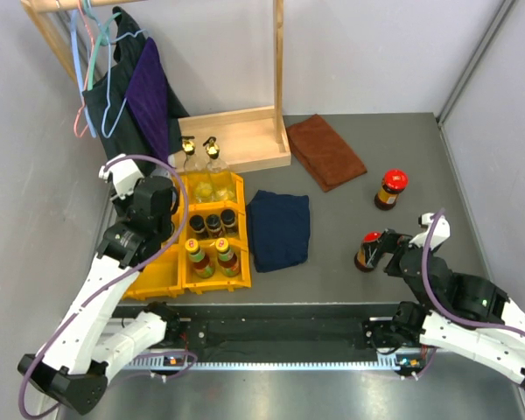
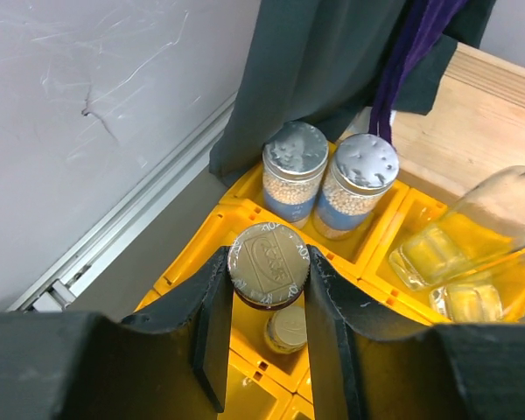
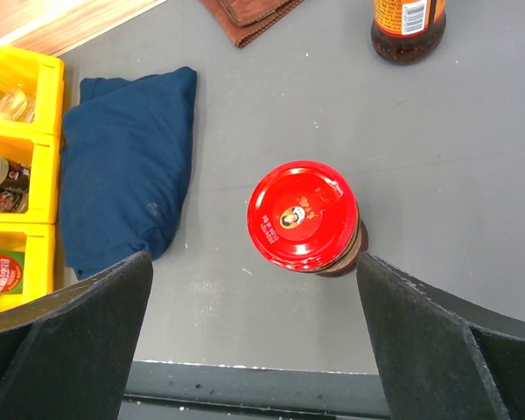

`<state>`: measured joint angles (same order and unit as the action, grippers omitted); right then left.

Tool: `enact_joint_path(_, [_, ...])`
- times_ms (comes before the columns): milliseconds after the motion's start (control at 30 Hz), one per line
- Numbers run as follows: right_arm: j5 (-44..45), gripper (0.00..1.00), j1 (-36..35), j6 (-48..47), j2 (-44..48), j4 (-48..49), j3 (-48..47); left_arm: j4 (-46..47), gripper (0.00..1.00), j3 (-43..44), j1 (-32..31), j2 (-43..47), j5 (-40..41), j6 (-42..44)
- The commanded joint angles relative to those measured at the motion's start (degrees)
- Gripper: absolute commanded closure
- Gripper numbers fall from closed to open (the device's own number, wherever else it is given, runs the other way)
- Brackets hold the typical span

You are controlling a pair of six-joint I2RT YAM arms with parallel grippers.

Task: Organize the condiment bottles
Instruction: Place the bottle in the storage box.

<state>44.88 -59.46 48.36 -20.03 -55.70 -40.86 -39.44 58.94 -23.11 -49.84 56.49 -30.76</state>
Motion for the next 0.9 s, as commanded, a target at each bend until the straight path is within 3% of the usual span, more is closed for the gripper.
enact_joint_path(0, [0.2,0.01,0.31,-0.98,-0.89,1.56,-0.27,4.11,1.0,0.13,1.4,2.12,0.81,-0.7])
enact_joint_path(267, [-1.46,0.01,0.31,-1.51,-3.25,2.0,-0.44,-0.37,1.0,-5.49,3.51,4.22,3.01,-6.23])
enact_joint_path(500, [-2.78,0.01,0.4,-3.0,-10.11,5.86,-2.64,4.98,1.0,-13.67,4.48,9.68,-1.29,-6.24])
enact_joint_path(767, [-4.63,0.01,0.31,-6.35,-23.46,10.0,-7.12,5.95,1.0,-15.34,5.53,6.87,-4.72,-4.31])
enact_joint_path(867, [-5.5,0.01,0.31,-5.73,-23.39,11.66,-6.69,6.74,1.0,-15.69,6.32,5.55,-6.82,-4.3])
